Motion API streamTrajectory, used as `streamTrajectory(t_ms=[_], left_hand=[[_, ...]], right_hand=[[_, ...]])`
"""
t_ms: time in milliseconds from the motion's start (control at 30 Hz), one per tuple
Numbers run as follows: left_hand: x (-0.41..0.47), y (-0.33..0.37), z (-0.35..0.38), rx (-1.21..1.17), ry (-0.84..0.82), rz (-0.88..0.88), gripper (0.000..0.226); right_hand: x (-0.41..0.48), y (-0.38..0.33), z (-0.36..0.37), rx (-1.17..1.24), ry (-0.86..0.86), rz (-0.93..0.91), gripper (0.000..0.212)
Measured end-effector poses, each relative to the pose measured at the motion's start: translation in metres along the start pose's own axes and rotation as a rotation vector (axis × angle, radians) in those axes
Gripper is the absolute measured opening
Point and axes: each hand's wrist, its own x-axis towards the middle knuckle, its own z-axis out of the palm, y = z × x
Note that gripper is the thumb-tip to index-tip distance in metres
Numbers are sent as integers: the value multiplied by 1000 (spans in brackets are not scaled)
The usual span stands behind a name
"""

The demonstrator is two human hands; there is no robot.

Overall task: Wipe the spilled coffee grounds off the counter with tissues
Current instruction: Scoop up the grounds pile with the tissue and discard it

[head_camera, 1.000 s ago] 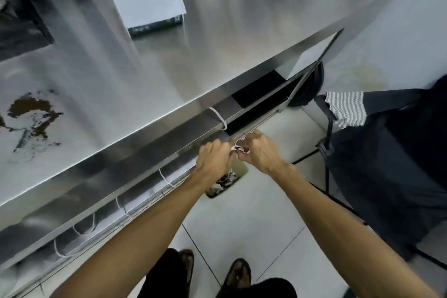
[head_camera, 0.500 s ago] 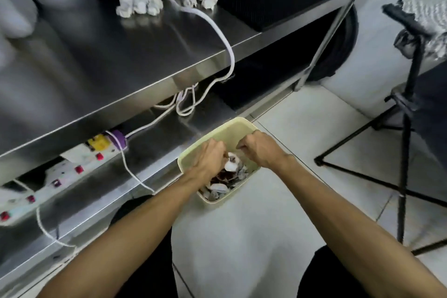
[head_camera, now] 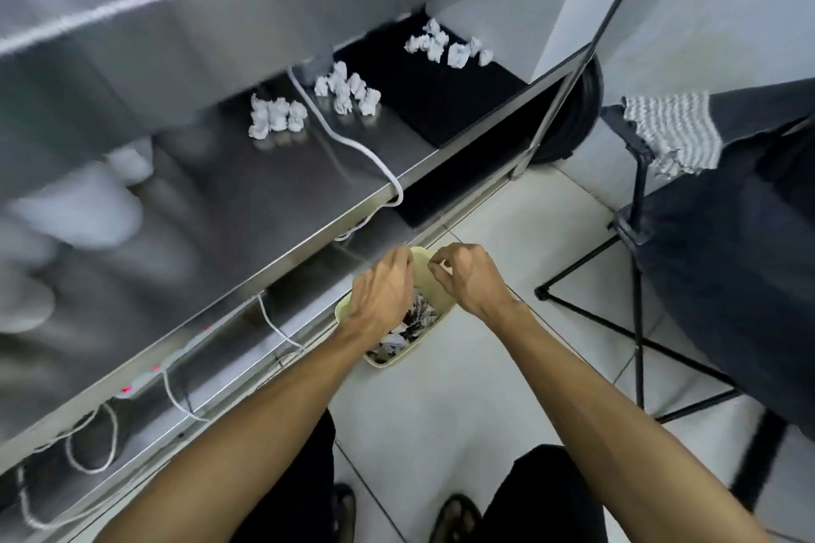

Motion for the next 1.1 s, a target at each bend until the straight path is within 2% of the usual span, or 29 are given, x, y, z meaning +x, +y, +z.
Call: streamTrajectory(t_ms=[300,500,633,733,867,1033,1100], left_hand=[[-31,101,-217,-128,85,-14,17],[-44,149,-317,-200,157,-37,16],[-47,153,-372,-302,316,-89,13],[-40,131,-400,-389,420,-180,14],[-21,78,-431,-447,513,-316,42],[19,2,-459,-350,356,-355,97],[37,-17,-470,-332,296,-330,110]], right_hand=[[-39,-130,-190,141,99,-68,14],[-47,-187,-289,185,237,-173,22],[-30,-224,-330,251,319,-286,18],[-6,-254,-344,268,340,-326,21],[36,-296,-352,113,313,-390,30],[91,-341,-341,-174,192,-423,51],[110,-355,-332,-259,149,-417,56]])
